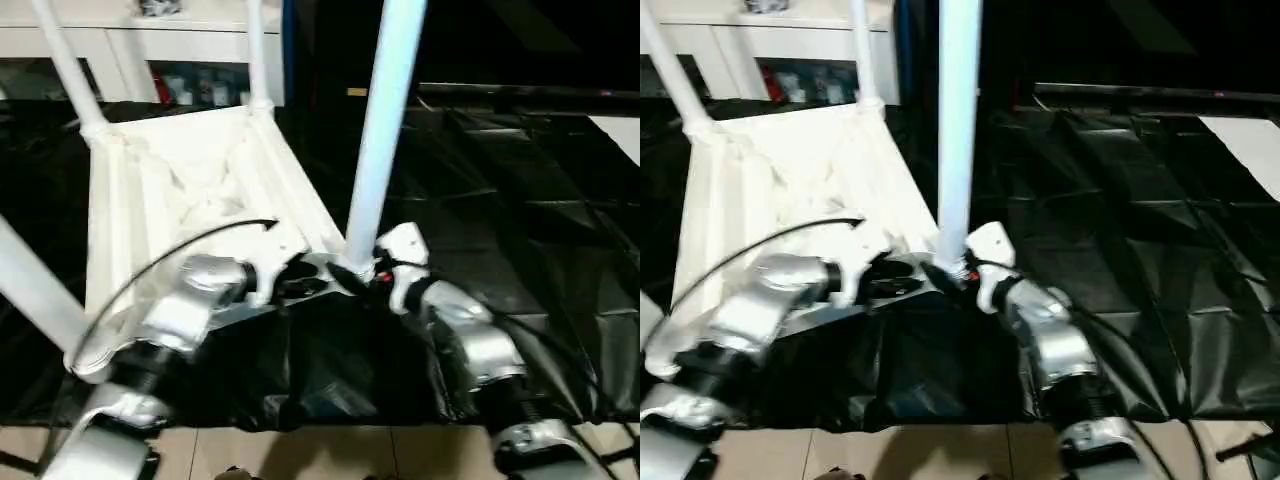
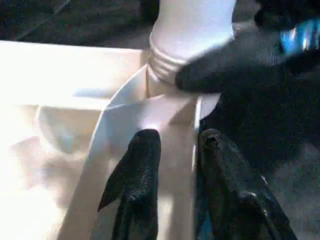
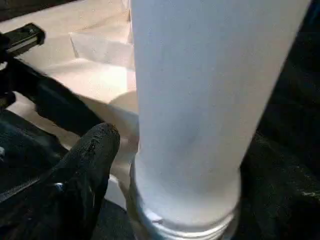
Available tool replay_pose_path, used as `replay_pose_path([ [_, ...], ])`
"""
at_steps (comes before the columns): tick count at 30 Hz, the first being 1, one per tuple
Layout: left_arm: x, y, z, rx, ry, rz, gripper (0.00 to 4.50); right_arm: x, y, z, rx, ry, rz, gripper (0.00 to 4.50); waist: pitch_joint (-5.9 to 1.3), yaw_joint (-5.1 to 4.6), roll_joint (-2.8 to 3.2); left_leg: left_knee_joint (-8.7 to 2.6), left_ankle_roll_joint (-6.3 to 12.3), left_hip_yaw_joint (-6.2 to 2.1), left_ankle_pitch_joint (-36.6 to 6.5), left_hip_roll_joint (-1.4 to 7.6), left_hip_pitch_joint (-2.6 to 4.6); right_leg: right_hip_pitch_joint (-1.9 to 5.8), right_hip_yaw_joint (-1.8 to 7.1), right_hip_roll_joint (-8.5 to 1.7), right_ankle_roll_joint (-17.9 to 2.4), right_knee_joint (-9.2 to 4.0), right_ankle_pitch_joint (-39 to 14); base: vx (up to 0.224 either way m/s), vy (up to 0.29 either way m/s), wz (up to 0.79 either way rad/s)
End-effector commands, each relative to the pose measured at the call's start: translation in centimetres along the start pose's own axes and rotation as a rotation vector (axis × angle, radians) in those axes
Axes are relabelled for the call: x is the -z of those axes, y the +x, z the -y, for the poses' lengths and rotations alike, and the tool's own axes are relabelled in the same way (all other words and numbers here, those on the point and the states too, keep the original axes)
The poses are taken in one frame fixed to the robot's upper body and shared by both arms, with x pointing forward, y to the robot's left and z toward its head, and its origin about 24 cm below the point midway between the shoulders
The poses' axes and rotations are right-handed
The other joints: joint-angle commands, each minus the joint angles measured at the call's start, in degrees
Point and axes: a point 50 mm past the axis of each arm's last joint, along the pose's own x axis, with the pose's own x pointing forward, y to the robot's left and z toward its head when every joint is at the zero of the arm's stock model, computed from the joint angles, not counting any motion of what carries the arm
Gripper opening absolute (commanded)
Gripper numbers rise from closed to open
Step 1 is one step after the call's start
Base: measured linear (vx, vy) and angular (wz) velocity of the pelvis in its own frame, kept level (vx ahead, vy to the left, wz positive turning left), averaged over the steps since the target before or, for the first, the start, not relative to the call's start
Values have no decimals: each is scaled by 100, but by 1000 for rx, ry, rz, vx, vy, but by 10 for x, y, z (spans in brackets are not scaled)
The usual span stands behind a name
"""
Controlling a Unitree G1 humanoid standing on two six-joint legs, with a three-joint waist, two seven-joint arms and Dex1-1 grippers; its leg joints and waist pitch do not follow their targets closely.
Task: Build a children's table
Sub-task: Rotate leg to tighten
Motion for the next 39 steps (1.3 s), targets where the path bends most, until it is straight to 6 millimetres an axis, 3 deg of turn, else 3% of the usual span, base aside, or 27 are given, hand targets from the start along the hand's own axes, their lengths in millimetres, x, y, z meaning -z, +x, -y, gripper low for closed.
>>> replay_pose_path([
  [1,0,-8,-5,-29,4,-5,143,-1,-6,5,10,7,2,389,-350,10,49,-363,87,-54,-1333,123,69,331,228,-247,-1211,-333,-924,0,0,0],
  [8,6,-10,-2,25,-38,-5,143,-1,-21,20,42,-1,-8,389,-363,16,62,-344,79,-51,-1299,106,65,333,228,-246,-1211,-329,-877,0,0,0],
  [16,12,0,2,91,-65,-21,143,0,-20,17,34,4,-13,389,-379,20,71,-330,90,-49,-1275,96,65,347,223,-244,-1255,-324,-746,0,0,0],
  [26,18,2,-6,61,-42,-66,143,0,-21,18,34,-5,-21,389,-363,22,89,-347,26,-60,-1510,97,81,339,218,-254,-1153,-373,-1149,0,0,0],
  [27,18,2,-7,63,-47,-62,115,0,-21,19,34,-6,-22,389,-360,20,96,-349,15,-63,-1540,96,77,339,217,-257,-1139,-382,-1229,0,0,0],
  [33,21,2,-5,122,-72,-61,66,1,-24,26,34,-21,-46,389,-354,23,89,-357,5,-68,-1603,100,78,329,216,-266,-1071,-411,-1477,0,0,0],
  [34,21,3,-5,131,-75,-60,61,1,-24,26,15,-22,-51,417,-358,23,87,-354,11,-66,-1597,97,79,330,216,-263,-1080,-406,-1452,0,0,0],
  [39,23,3,-3,170,-75,-61,22,-1,-28,27,-97,-46,-74,441,-371,31,73,-331,106,-62,-1440,98,62,362,213,-264,-1203,-367,-1141,0,0,0],
])
